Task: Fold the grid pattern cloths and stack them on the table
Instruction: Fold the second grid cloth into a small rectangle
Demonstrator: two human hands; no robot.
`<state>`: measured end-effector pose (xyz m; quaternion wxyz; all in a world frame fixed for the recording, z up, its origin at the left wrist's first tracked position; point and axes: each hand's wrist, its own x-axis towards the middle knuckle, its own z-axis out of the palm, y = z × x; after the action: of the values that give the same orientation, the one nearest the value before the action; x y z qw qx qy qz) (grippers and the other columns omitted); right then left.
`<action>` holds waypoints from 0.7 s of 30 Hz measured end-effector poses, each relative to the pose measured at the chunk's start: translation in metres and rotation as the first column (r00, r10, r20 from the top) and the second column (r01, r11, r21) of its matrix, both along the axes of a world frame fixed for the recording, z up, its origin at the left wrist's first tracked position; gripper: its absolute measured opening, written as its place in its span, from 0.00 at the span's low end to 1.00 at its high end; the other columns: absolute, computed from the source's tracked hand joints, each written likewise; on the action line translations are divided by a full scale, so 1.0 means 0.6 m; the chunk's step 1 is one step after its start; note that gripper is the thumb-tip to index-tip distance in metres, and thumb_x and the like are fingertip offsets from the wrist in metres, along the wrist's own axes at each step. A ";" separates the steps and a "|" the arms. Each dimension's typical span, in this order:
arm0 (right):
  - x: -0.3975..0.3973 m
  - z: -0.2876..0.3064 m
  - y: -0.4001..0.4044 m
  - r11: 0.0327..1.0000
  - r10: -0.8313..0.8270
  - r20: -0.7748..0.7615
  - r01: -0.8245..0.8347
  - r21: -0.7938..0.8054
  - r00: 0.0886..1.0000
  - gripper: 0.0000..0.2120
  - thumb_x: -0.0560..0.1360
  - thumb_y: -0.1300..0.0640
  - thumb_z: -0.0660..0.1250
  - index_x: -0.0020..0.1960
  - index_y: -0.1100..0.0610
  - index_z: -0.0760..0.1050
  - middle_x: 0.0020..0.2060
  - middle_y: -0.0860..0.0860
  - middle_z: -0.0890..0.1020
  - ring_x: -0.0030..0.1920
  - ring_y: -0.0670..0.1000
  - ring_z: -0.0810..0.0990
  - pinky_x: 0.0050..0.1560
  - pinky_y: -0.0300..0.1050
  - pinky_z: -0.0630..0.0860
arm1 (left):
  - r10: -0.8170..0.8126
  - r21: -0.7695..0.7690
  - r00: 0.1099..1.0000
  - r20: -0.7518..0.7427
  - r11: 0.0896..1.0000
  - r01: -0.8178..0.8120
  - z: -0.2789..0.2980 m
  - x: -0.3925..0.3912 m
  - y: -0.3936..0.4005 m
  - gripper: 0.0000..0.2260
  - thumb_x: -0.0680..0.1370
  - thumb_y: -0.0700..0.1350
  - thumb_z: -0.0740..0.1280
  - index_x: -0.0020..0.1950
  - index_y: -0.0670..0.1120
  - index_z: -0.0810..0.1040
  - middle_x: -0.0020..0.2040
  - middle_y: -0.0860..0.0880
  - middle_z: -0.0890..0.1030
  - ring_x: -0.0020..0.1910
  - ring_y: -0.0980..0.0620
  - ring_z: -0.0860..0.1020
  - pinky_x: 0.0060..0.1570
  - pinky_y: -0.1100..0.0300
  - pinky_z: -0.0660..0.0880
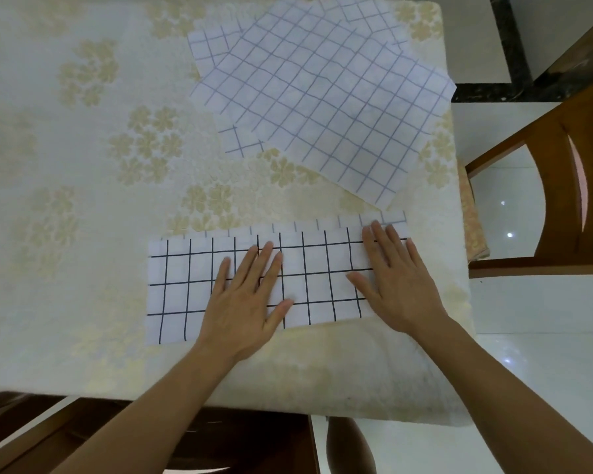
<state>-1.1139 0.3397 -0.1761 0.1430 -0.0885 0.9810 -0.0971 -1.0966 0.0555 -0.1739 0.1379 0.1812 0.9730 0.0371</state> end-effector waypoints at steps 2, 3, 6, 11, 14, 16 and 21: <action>-0.011 -0.009 -0.003 0.999 0.000 -0.007 0.001 0.039 1.000 0.39 0.78 0.29 0.32 0.80 0.52 0.33 0.80 0.49 0.36 0.79 0.50 0.33 0.80 0.54 0.42 | 0.024 -0.013 1.000 -0.003 1.000 -0.024 -0.006 -0.009 -0.003 0.31 0.82 0.64 0.42 0.82 0.49 0.46 0.82 0.50 0.44 0.80 0.51 0.43 0.76 0.40 0.53; -0.014 -0.013 -0.003 0.999 0.000 -0.010 0.001 0.052 1.000 0.39 0.78 0.30 0.33 0.80 0.52 0.34 0.80 0.50 0.37 0.79 0.50 0.34 0.80 0.55 0.43 | 0.029 -0.017 1.000 -0.006 0.999 -0.029 -0.008 -0.013 -0.005 0.31 0.83 0.64 0.42 0.82 0.49 0.46 0.82 0.50 0.44 0.80 0.50 0.43 0.76 0.40 0.53; -0.025 -0.020 0.001 0.998 -0.014 -0.028 0.016 0.062 0.999 0.38 0.80 0.31 0.37 0.81 0.53 0.36 0.80 0.50 0.38 0.79 0.52 0.35 0.79 0.57 0.45 | 0.039 -0.007 0.999 -0.014 0.999 -0.039 -0.011 -0.024 -0.007 0.31 0.82 0.64 0.44 0.82 0.50 0.46 0.82 0.50 0.45 0.80 0.50 0.43 0.76 0.39 0.52; -0.045 -0.030 0.005 0.998 -0.025 -0.070 0.029 0.055 0.997 0.38 0.80 0.31 0.39 0.81 0.53 0.37 0.81 0.50 0.40 0.80 0.52 0.37 0.79 0.57 0.45 | 0.049 -0.010 0.998 -0.032 0.999 -0.049 -0.016 -0.042 -0.007 0.31 0.82 0.64 0.43 0.82 0.50 0.45 0.82 0.50 0.44 0.80 0.50 0.43 0.76 0.39 0.52; -0.061 -0.034 0.004 0.998 -0.020 -0.097 0.025 0.053 0.995 0.38 0.81 0.32 0.40 0.81 0.54 0.39 0.81 0.50 0.40 0.80 0.52 0.38 0.79 0.56 0.43 | 0.052 -0.019 0.998 -0.038 0.998 -0.052 -0.018 -0.053 -0.007 0.31 0.82 0.64 0.42 0.81 0.50 0.44 0.82 0.49 0.43 0.80 0.50 0.42 0.76 0.39 0.52; -0.073 -0.036 0.005 1.000 -0.011 -0.125 0.014 0.021 0.992 0.35 0.82 0.35 0.41 0.82 0.54 0.43 0.81 0.50 0.42 0.80 0.52 0.39 0.79 0.56 0.43 | 0.048 -0.019 0.998 -0.041 0.999 -0.048 -0.020 -0.057 -0.007 0.31 0.82 0.64 0.42 0.82 0.50 0.44 0.82 0.49 0.43 0.80 0.49 0.42 0.76 0.38 0.52; -0.099 -0.041 0.027 0.996 0.000 -0.306 -0.026 -0.082 0.952 0.25 0.84 0.45 0.51 0.75 0.55 0.68 0.77 0.54 0.64 0.79 0.56 0.55 0.79 0.60 0.50 | 0.044 -0.035 0.997 -0.056 0.998 -0.046 -0.020 -0.061 -0.009 0.32 0.82 0.64 0.43 0.82 0.49 0.45 0.82 0.48 0.44 0.80 0.49 0.43 0.75 0.38 0.52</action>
<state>-1.1731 0.3560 -0.2005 -0.0135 -0.1148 0.9857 -0.1229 -1.1333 0.0503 -0.1856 0.1135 0.1576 0.9808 0.0177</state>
